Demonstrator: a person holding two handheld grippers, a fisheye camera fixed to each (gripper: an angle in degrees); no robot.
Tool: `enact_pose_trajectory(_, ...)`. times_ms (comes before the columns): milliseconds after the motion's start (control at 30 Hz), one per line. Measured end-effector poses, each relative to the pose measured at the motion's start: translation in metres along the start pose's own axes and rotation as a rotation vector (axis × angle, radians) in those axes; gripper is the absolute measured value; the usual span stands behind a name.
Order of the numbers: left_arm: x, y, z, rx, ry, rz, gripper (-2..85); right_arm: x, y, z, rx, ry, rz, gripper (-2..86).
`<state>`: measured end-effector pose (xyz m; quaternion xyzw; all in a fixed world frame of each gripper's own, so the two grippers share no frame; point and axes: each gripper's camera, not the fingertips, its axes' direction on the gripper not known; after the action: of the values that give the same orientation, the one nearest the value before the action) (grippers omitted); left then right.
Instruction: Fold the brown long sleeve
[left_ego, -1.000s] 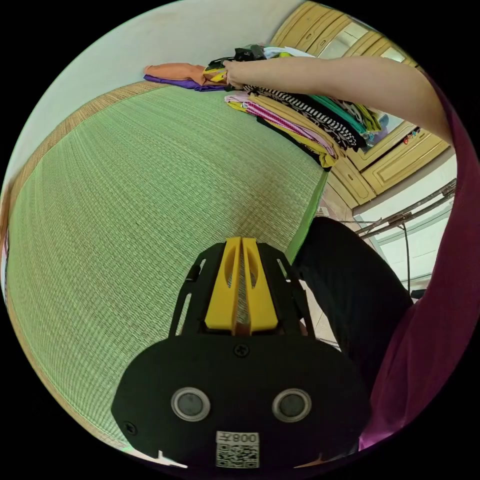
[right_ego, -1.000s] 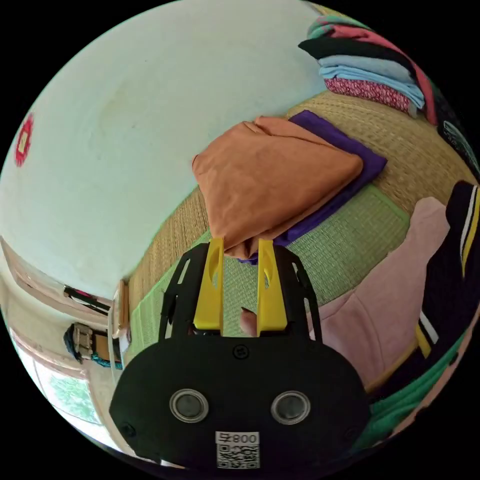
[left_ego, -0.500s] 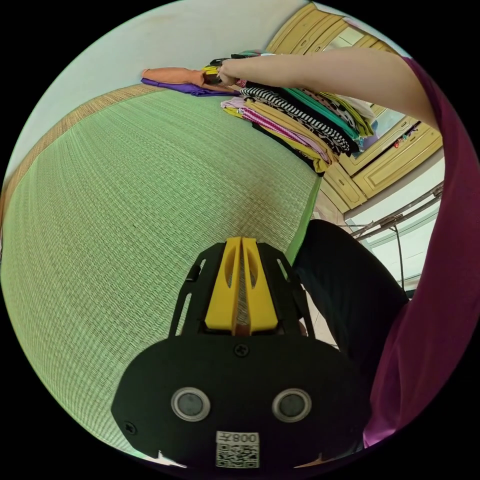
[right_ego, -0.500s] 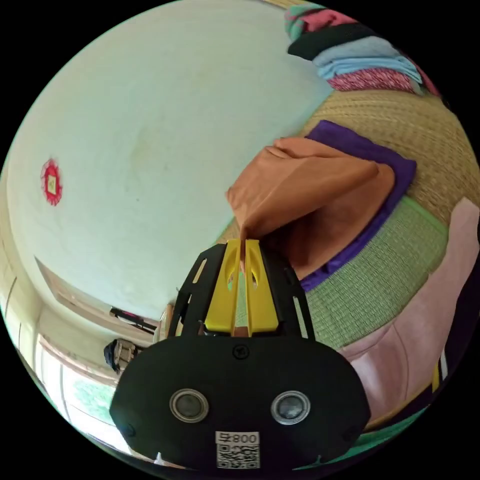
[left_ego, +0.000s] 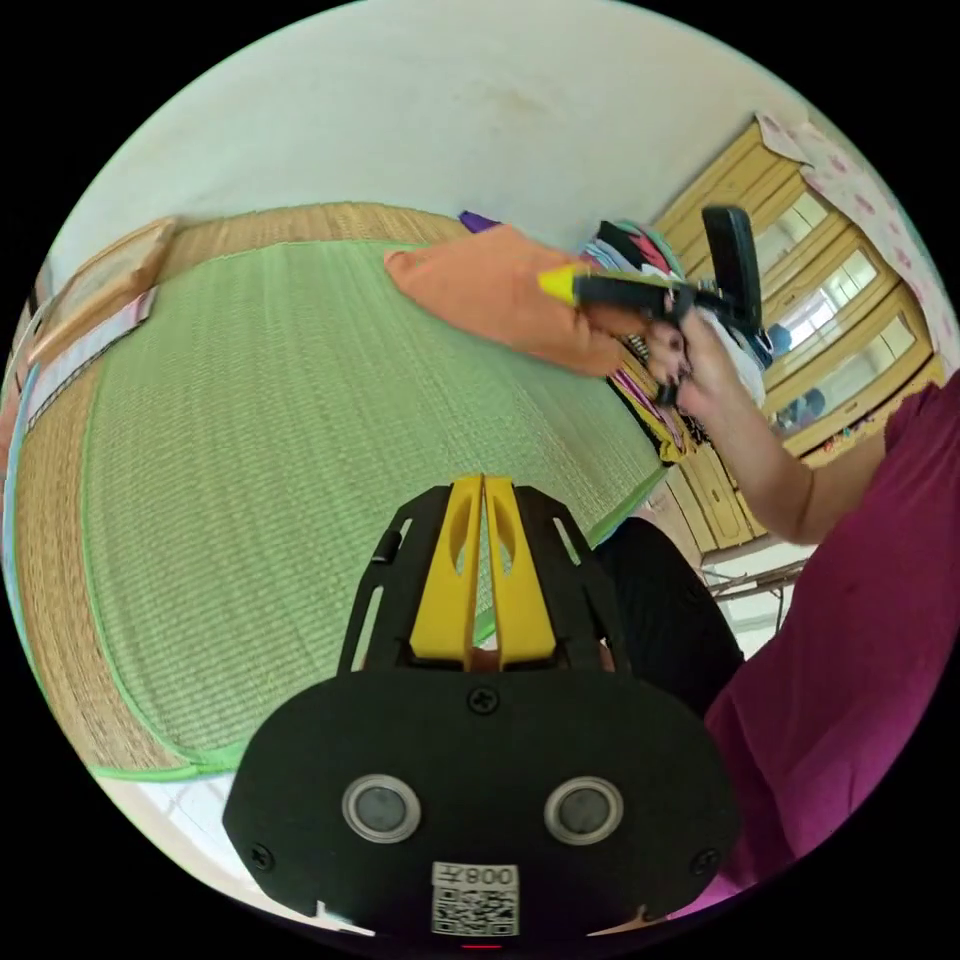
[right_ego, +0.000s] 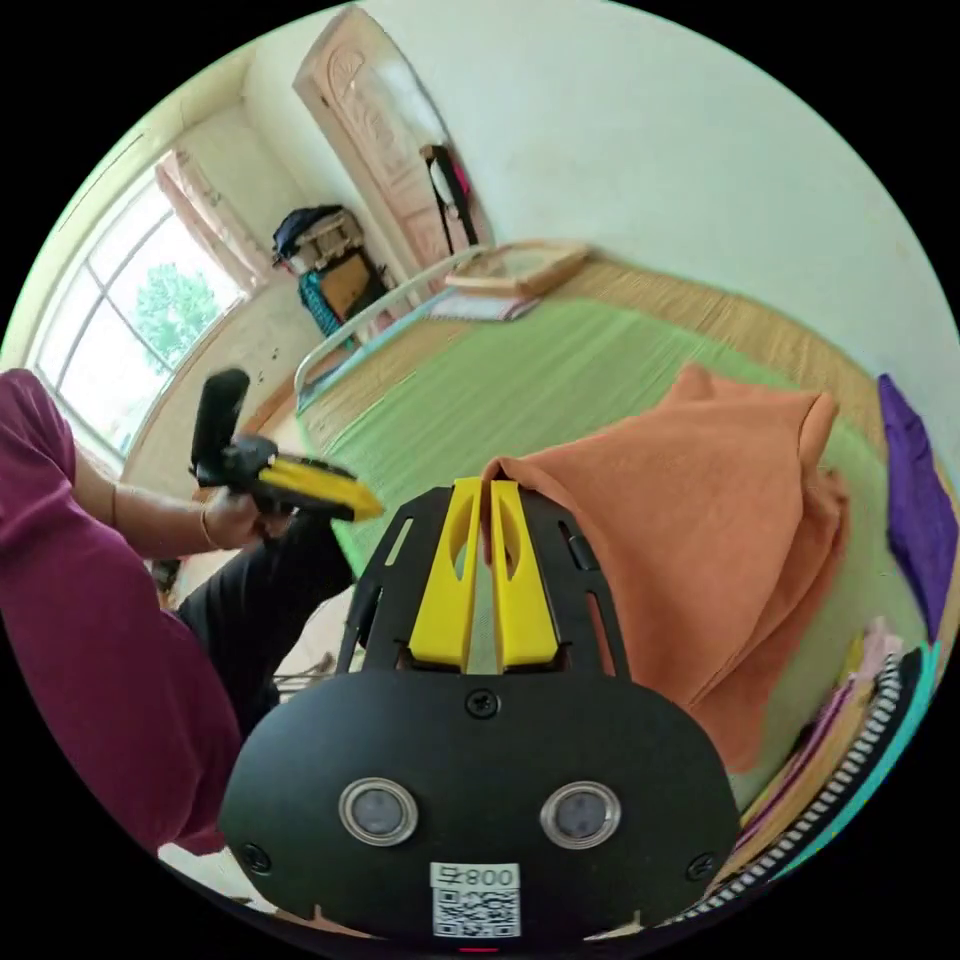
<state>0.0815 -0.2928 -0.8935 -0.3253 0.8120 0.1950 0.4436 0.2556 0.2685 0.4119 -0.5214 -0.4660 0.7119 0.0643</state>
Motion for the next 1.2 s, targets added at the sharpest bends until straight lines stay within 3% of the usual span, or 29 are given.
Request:
enact_pose_trajectory(67, -0.013, 0.008, -0.026, 0.039, -0.012, -0.052, 0.9, -0.048, 0.036, 0.078, -0.22, -0.07, 0.044, 1.8)
enact_pose_trajectory(100, -0.017, 0.011, -0.04, 0.068, -0.008, -0.069, 1.4, -0.057, 0.045, 0.087, -0.233, -0.079, 0.061, 1.9)
enact_pose_trajectory(267, -0.005, -0.01, -0.047, 0.101, 0.094, 0.047, 4.2, -0.073, 0.08, 0.073, -0.127, -0.149, 0.287, 2.8)
enact_pose_trajectory(433, 0.043, -0.091, 0.015, -0.029, 0.17, 0.256, 8.8, -0.058, 0.101, 0.034, -0.059, -0.163, 0.355, 3.0)
enact_pose_trajectory(633, 0.075, -0.163, 0.076, -0.184, -0.099, 0.372, 10.9, 0.007, 0.136, -0.007, 0.045, 0.049, 0.55, 6.1)
enact_pose_trajectory(733, 0.07, -0.179, 0.1, -0.285, -0.235, 0.409, 7.8, 0.049, 0.135, 0.009, 0.035, -0.003, 0.605, 7.0)
enact_pose_trajectory(833, 0.059, -0.181, 0.097, -0.289, -0.294, 0.447, 3.4, 0.067, 0.119, 0.058, -0.073, -0.095, 0.585, 6.5)
enact_pose_trajectory(967, 0.034, -0.181, 0.068, -0.252, -0.243, 0.416, 0.9, 0.049, 0.093, 0.079, -0.038, -0.199, 0.515, 4.7)
enact_pose_trajectory(1200, -0.06, -0.122, -0.075, -0.031, -0.299, 0.179, 0.4, -0.022, 0.012, 0.114, 0.001, -0.497, 0.236, 5.1)
